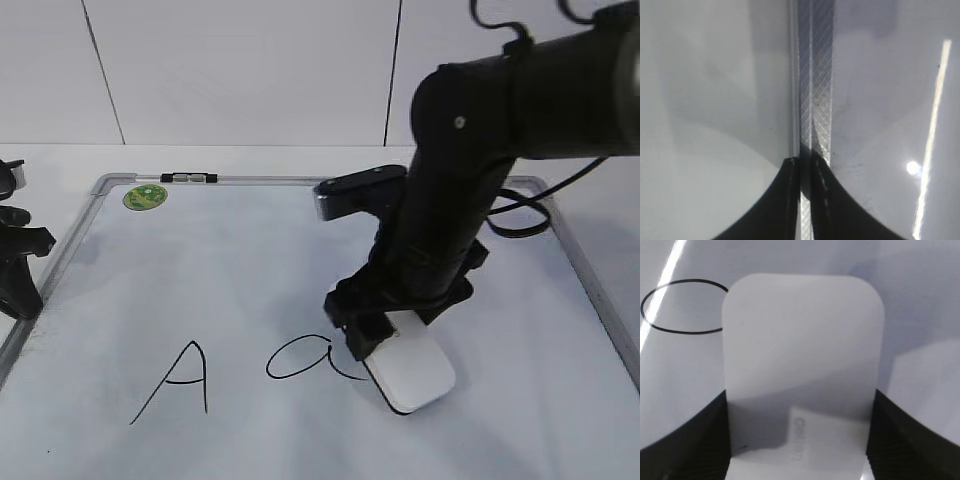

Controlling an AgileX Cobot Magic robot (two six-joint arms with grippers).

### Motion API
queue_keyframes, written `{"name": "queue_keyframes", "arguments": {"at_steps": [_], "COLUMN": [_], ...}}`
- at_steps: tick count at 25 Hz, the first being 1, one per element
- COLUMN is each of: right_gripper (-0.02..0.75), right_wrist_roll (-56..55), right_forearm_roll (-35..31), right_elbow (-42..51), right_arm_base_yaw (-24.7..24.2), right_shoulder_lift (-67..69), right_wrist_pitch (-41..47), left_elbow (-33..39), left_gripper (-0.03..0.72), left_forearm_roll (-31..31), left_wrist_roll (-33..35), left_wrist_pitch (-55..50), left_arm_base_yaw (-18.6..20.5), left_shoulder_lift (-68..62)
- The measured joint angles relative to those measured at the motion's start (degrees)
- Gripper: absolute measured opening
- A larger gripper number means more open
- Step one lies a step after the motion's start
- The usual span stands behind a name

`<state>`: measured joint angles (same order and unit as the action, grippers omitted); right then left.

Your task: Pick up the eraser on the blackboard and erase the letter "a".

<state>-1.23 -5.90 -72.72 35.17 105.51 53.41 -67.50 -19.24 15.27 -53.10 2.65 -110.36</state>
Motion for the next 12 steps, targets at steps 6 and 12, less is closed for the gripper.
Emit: {"name": "queue_keyframes", "arguments": {"at_steps": [6,12], "right_gripper": [0.571,0.571], "right_wrist_roll": [0.00,0.00], "right_forearm_roll": [1.15,3.38], "right_elbow": [-5.85,-11.18], "right_arm_base_yaw": [3.27,6.30], "right_shoulder_lift": [7.04,10.74], "right_wrist_pitch": [0.85,4.40], "left_elbow": [0.00,0.00], "left_gripper": [0.029,0.029], "left_forearm_roll": [0.00,0.00], "left_wrist_roll": [0.00,0.00], "left_wrist_pitch": [0.00,0.00], "left_arm_base_yaw": [0.00,0.00], "left_shoulder_lift": [0.00,0.00]}}
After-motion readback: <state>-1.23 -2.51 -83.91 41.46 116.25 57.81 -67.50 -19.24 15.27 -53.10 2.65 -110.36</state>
